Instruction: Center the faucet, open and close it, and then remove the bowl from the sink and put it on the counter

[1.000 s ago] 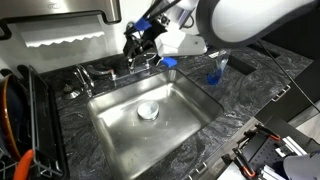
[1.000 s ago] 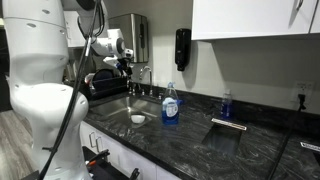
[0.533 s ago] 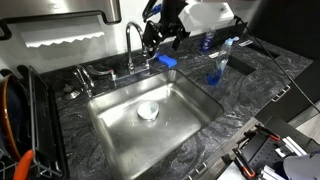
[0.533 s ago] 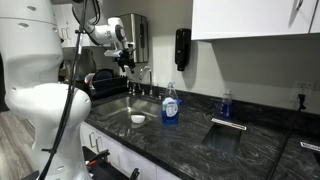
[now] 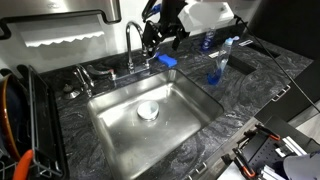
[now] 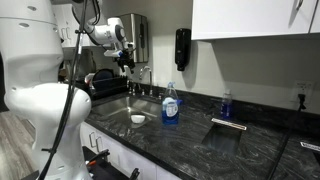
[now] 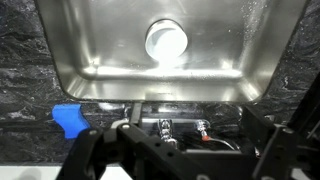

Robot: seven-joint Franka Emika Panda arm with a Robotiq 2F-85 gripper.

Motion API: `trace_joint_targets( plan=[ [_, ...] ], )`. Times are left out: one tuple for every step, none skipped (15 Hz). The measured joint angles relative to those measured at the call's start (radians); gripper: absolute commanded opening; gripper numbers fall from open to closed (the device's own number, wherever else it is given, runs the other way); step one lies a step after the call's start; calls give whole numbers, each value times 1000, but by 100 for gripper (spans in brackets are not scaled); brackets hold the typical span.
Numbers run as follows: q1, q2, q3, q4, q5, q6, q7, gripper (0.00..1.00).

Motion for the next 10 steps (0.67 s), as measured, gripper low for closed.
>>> trace_joint_targets(
  plan=[
    [0, 0, 0, 0, 0, 0, 0, 100],
    [3, 1, -2, 0, 0, 0, 0, 100],
    [9, 5, -4, 1, -2, -2, 0, 100],
    [15, 12, -5, 1, -6, -4, 5, 100],
    [22, 23, -6, 1, -11, -7, 18, 100],
    [29, 36, -7, 1, -24, -9, 38, 100],
    [36, 50, -10, 1, -44, -11, 68, 100],
    [42, 64, -14, 1, -75, -17, 108, 100],
    [48, 73, -22, 1, -126, -31, 167, 100],
    [54, 79, -32, 1, -179, -50, 229, 100]
  ],
)
